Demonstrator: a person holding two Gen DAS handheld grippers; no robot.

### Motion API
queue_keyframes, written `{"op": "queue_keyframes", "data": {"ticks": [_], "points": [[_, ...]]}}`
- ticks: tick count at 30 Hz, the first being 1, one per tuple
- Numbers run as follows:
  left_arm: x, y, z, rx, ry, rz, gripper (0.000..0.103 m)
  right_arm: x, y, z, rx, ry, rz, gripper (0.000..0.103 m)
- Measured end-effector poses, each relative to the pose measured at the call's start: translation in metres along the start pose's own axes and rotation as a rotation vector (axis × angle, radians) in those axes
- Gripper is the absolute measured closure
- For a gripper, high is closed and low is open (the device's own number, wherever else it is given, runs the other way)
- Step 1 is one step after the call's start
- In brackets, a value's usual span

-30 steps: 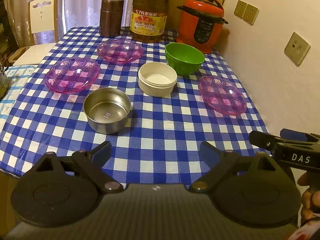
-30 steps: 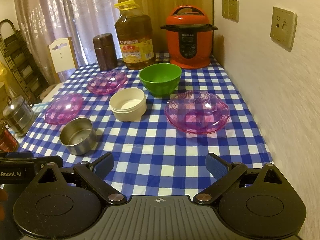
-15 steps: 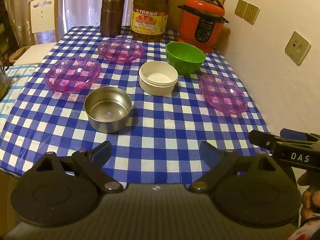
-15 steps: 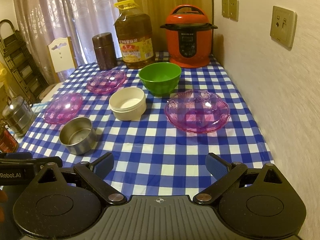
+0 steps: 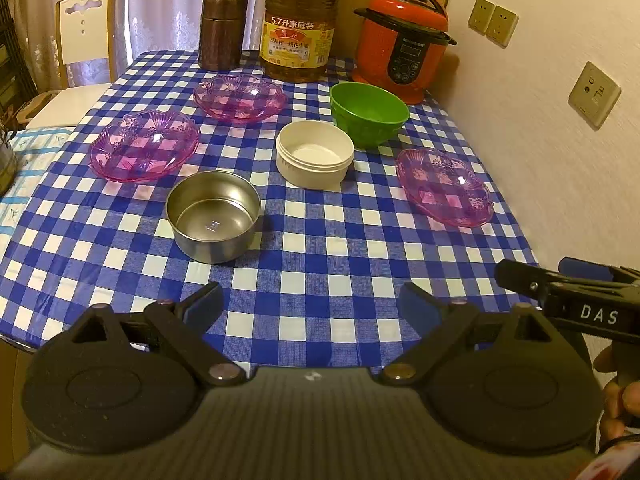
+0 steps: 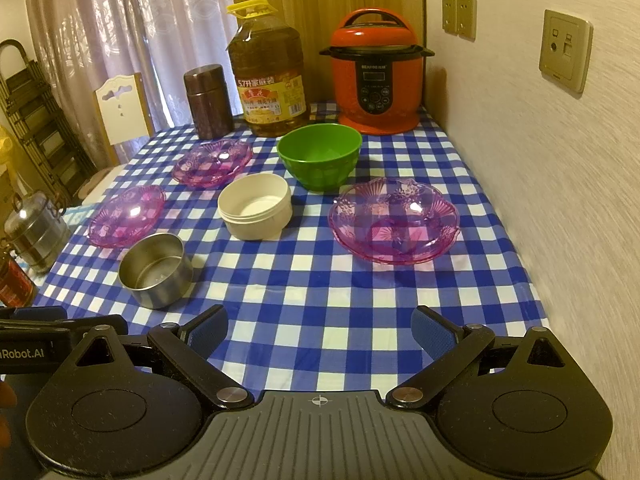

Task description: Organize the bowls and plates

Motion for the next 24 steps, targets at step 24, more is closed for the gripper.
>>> {"op": "queue_keyframes", "data": {"ticks": [24], "points": [[0.0006, 0.0009, 0.0013, 0.001, 0.002, -0.003, 0.010, 0.0002, 0.0021, -0.0011, 0.000, 0.000, -0.002, 0.005]]}}
Point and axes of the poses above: each gripper's, at about its wrist camera, not at the fingertips, and x roughly against the way its jaws point, z to its right, y to its underside, the point moved 8 cm from there along -x, roughly the way its jaws point, and after that the axes turned 6 degrees about -x, right-handed, at the moved point
